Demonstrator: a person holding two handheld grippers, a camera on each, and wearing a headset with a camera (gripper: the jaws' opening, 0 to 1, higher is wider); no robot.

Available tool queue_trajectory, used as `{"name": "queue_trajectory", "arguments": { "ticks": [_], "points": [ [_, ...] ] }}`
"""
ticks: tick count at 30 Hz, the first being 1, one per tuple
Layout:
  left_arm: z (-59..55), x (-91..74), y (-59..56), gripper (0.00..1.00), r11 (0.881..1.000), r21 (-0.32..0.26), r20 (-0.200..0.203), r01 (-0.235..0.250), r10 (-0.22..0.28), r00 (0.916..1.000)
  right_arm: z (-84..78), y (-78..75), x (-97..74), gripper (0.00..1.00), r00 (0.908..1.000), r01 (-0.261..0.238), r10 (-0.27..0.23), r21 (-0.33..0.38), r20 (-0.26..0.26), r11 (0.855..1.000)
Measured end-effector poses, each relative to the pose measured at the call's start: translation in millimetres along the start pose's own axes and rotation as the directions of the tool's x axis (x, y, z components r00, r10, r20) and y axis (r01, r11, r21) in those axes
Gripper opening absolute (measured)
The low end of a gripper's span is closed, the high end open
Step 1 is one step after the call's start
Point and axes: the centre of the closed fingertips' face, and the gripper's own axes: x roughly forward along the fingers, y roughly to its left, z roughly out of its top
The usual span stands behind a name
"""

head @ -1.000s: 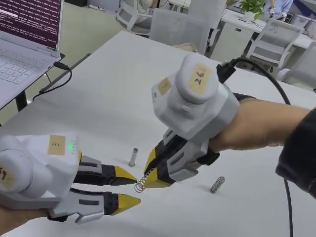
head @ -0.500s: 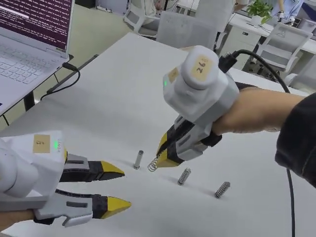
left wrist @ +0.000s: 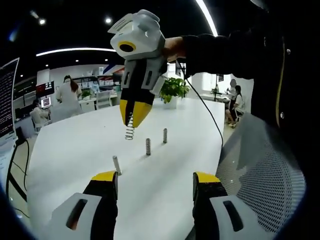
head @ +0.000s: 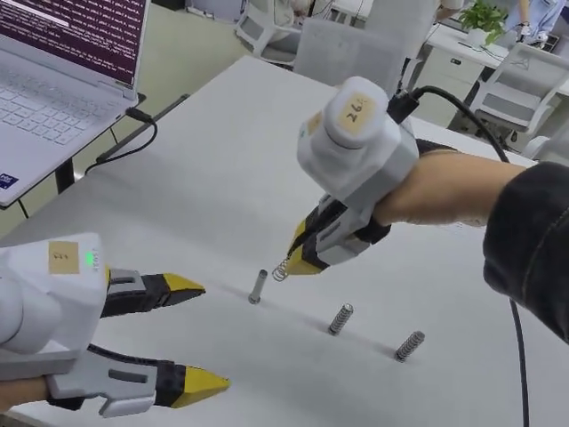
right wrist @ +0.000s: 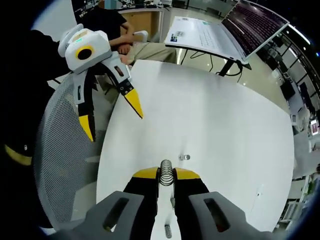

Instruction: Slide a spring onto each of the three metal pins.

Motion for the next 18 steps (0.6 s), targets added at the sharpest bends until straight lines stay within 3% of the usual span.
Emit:
{"name": "queue_trajectory", "arguments": {
  "ticks": [8,18],
  "points": [
    [-4.6,-1.8,4.7,0.65,1.0,-0.008,-0.007,-0.029,0.029,0.9996,-1.4,-13.4,4.6,0.08,0.9997,0.023,-0.023,0.016,-0.011,1.0],
    [-12.3,-5.4,8.1,0.67,0.998,-0.009,-0.027,-0.063,0.063,0.9977,-0.5,-28.0,15.5,0.08,0.9994,0.03,-0.029,0.023,-0.02,0.999]
  ]
}}
